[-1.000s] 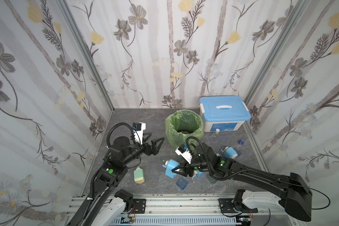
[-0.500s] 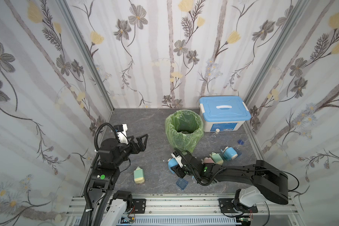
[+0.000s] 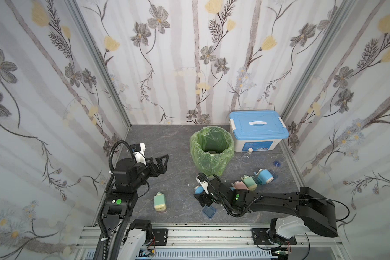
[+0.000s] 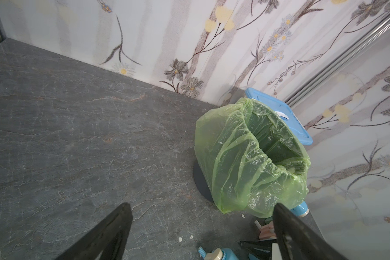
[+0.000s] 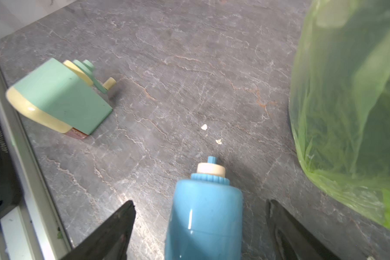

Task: Take out the pencil sharpener tray and clean the shavings
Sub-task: Place the pencil sharpener at the center of the board, then pick up the pencil sharpener from the center of the board.

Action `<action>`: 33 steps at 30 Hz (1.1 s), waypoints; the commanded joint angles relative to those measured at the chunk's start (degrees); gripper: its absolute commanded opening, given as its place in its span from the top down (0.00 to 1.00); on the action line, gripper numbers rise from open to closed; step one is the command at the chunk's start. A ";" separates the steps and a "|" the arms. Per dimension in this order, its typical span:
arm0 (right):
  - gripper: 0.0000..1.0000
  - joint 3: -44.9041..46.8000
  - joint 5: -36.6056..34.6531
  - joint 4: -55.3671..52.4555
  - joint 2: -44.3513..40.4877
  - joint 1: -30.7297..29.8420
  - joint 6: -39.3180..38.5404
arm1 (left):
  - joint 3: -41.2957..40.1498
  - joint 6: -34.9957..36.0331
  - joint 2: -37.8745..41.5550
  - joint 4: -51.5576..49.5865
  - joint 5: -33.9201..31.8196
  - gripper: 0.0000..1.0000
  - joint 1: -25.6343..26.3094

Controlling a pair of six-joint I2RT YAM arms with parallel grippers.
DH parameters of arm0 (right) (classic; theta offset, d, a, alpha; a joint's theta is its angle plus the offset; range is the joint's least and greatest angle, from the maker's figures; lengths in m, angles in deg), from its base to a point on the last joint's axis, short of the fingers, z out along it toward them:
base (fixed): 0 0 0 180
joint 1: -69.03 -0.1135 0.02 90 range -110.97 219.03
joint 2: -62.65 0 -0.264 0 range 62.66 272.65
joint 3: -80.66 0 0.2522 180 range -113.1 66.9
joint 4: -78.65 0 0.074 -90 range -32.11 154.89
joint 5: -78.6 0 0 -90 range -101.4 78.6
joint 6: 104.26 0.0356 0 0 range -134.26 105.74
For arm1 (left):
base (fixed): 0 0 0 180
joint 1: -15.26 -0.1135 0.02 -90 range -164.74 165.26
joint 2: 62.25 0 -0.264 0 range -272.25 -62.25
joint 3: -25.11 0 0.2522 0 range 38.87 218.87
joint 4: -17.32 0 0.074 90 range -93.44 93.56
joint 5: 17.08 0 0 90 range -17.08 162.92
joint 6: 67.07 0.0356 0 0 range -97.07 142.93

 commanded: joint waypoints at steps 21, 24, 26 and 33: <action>0.00 -41.80 20.43 -12.34 31.96 -7.23 4.37 | 2.67 -2.23 1.16 -16.42 -30.08 0.00 -6.33; 0.00 -45.89 19.58 -15.27 35.74 -7.54 4.39 | 2.86 -2.95 1.48 -16.83 -32.34 0.00 -6.42; 0.00 -47.77 18.44 -16.59 37.48 -7.86 4.43 | 2.94 -3.29 1.66 -16.94 -33.33 0.00 -6.47; 0.00 -52.74 15.71 -19.55 42.20 -7.96 4.78 | 2.95 -3.74 2.51 -16.96 -34.92 0.00 -6.51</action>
